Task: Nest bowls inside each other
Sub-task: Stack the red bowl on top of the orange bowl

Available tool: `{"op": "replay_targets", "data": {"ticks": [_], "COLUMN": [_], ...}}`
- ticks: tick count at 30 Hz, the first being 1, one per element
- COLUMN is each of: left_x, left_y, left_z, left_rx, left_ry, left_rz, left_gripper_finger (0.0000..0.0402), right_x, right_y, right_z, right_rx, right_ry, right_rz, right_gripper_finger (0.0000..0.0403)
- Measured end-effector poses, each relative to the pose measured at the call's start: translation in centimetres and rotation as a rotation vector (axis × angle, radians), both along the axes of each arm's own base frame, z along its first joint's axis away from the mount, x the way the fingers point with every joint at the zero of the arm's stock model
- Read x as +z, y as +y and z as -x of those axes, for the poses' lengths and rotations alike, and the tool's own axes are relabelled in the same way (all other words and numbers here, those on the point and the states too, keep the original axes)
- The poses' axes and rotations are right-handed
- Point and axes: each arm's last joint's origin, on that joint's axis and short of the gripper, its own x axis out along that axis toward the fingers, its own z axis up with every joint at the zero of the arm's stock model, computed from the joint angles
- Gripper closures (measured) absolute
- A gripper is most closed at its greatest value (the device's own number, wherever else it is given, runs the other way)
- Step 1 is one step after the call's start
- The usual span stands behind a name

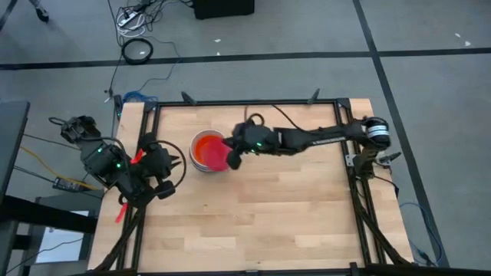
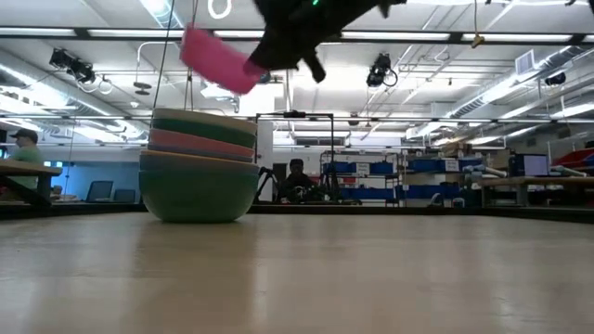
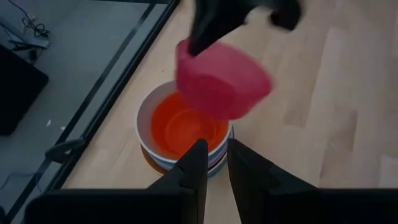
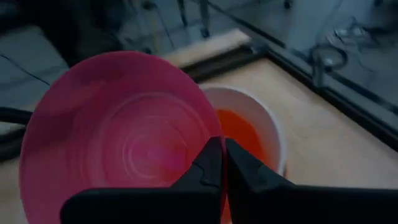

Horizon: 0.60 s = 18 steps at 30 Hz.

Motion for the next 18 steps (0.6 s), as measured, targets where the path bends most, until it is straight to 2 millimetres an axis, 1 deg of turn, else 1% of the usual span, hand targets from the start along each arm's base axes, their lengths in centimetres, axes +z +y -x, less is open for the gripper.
{"op": "replay_targets", "data": {"ticks": [4,7,12,14,18], "left_x": [0.0,0.0,0.0,0.0,0.0], "left_y": [0.0,0.0,0.0,0.0,0.0], "left_z": [0.0,0.0,0.0,0.0,0.0], "left_rx": [-0.001,-0.001,0.000,-0.001,-0.001], "left_ry": [0.000,0.000,0.000,0.000,0.001], "left_rz": [-0.001,-0.002,-0.003,-0.003,-0.004], "left_gripper_finger": [0.0331,0.0331,0.0331,0.0331,0.0331], "right_x": [-0.8,-1.1,-2.0,-2.0,-2.2], "right_y": [-2.0,-3.3,-4.7,-5.0,-5.5], "right_z": [-2.3,-3.6,-5.6,-5.9,-5.8], "right_rx": [-0.042,-0.072,-0.057,-0.056,-0.071], "right_ry": [0.126,0.202,0.238,0.247,0.262], "right_rz": [-0.014,-0.042,-0.076,-0.084,-0.106], "right_gripper_finger": [0.0403,0.0403,0.0403,0.0403,0.0403]}}
